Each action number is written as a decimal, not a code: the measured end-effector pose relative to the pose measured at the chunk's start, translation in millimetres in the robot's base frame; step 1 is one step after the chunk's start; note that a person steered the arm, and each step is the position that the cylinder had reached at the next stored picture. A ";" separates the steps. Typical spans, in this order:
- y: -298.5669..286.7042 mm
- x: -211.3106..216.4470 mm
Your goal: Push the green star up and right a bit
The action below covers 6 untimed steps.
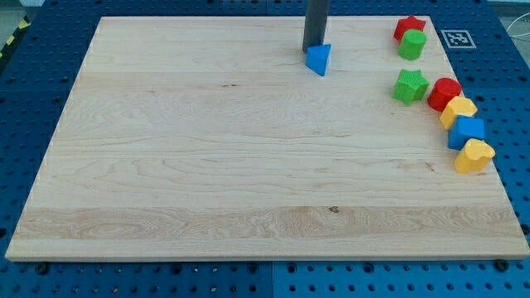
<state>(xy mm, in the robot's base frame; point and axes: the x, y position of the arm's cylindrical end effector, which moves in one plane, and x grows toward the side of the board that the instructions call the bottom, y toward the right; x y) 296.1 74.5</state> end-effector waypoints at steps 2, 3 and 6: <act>0.0 27.6; 10.4 5.3; 140.1 5.4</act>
<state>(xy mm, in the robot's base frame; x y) 301.5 214.6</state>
